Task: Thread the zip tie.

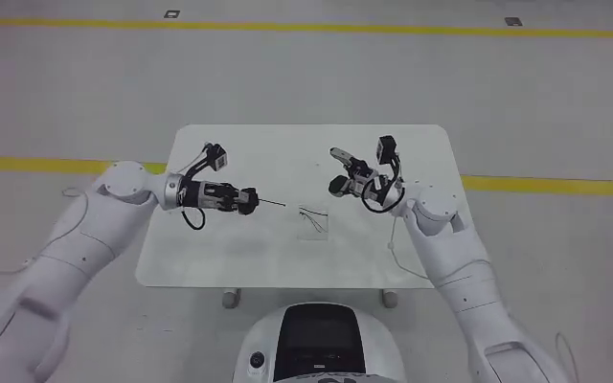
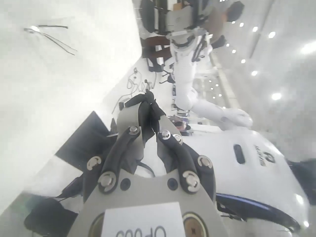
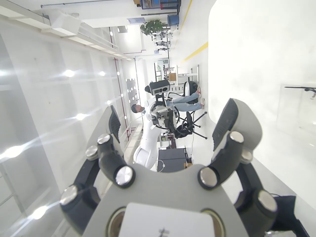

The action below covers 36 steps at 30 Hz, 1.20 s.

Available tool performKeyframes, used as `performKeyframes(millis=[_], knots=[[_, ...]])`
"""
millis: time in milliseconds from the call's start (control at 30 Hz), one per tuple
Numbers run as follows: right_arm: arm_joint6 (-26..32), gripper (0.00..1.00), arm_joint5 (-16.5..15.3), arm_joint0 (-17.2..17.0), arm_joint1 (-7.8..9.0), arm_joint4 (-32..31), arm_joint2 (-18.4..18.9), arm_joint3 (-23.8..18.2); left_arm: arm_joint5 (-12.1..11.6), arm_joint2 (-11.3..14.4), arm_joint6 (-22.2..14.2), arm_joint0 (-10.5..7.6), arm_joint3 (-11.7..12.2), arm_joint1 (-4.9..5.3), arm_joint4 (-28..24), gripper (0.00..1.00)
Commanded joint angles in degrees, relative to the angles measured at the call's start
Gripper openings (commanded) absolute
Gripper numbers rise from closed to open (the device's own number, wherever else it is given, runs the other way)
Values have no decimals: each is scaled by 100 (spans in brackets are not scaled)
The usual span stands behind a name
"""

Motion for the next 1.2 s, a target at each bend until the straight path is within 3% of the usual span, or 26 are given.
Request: performKeyframes(millis=[0, 300, 567, 600, 633, 733, 900, 1167], knots=[[141, 100, -34, 54, 6, 19, -44, 104, 0, -58, -114, 63, 139, -114, -257, 0], [338, 100, -270, 301, -32, 188, -355, 476, 0, -60, -114, 117, 494, -523, -550, 0], [238, 100, -298, 312, -27, 147, -336, 481, 0, -60, -114, 117, 494, -523, -550, 0], [231, 100, -301, 297, -29, 162, -342, 473, 75, -61, -58, 179, 423, -532, -644, 0], [277, 100, -318, 252, -35, 226, -384, 431, 134, -78, -75, 227, 390, -537, -750, 0], [733, 100, -419, 242, -34, 317, -530, 421, 0, -136, -49, 330, 410, -551, -822, 0], [1429, 100, -467, 414, -36, 510, -716, 683, 0, -290, -114, 459, 395, -590, -868, 0], [1479, 100, -501, 457, -35, 535, -728, 737, 0, -379, -114, 468, 399, -599, -768, 0]])
